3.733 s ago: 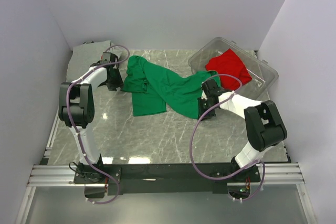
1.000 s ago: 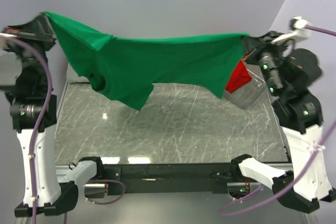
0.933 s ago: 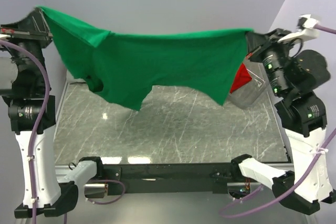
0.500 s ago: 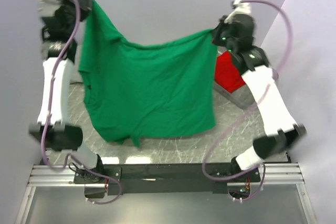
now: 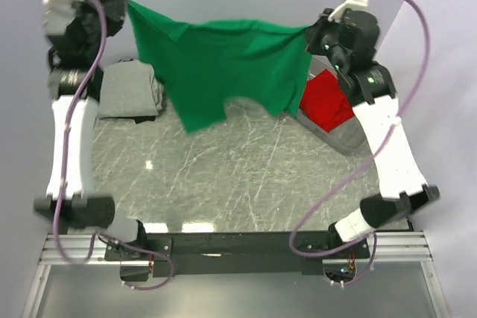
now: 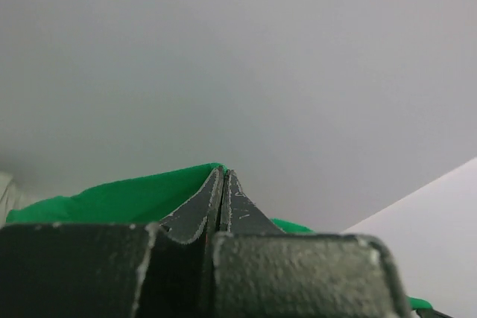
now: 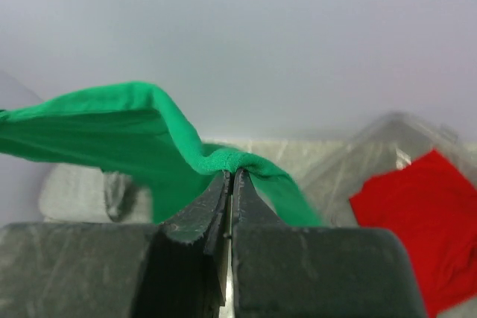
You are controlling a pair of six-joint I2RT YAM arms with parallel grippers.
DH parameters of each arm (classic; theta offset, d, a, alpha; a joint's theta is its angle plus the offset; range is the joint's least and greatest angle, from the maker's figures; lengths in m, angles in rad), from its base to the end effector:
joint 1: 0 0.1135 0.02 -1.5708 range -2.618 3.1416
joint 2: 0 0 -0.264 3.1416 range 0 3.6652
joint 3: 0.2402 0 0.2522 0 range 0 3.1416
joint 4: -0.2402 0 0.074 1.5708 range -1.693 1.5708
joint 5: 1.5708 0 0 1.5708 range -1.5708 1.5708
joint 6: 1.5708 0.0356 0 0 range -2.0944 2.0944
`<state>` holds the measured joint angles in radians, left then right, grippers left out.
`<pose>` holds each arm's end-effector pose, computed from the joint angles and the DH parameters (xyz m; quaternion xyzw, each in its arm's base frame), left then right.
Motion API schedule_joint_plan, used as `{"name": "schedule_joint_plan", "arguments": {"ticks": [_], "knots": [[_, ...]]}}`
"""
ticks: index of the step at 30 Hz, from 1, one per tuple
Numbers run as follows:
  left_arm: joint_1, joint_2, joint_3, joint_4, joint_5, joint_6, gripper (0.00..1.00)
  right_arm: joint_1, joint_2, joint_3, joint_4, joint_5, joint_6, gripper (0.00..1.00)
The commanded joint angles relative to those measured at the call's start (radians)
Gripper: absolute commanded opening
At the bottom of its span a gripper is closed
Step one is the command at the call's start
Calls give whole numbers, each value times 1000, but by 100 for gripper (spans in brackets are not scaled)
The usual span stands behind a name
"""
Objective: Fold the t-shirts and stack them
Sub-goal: Flatten the tshirt out
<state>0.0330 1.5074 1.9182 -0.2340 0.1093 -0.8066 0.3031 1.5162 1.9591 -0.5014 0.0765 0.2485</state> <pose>0.3115 0.0064 0.5490 -0.2230 0.6024 -0.3213 0.6958 0.2972 0.0901 0.5299 0.0064 0.7274 0.1599 0.6673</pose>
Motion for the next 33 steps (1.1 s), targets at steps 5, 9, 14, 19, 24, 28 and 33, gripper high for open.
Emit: {"name": "schedule_joint_plan", "arguments": {"ticks": [5,9,14,19,24,28,33], "knots": [[-1,-390,-231,260,-140,15,0,20,-284,-216,260,-18,-81,0],[-1,-518,-277,237,-210,41,0,39,-401,-272,264,17,-98,0],[-2,-605,-223,113,-273,79,0,64,-470,-264,207,39,-103,0],[-2,-613,-154,71,-284,86,0,82,-501,-238,149,49,-60,0],[-1,-521,-179,-22,-244,15,0,79,-472,-310,123,57,-29,0],[-1,-292,-290,-31,8,-95,0,2,-369,-460,167,-70,-29,0],[5,70,-294,-2,110,-111,1,-111,-52,-459,227,-248,0,0]]}}
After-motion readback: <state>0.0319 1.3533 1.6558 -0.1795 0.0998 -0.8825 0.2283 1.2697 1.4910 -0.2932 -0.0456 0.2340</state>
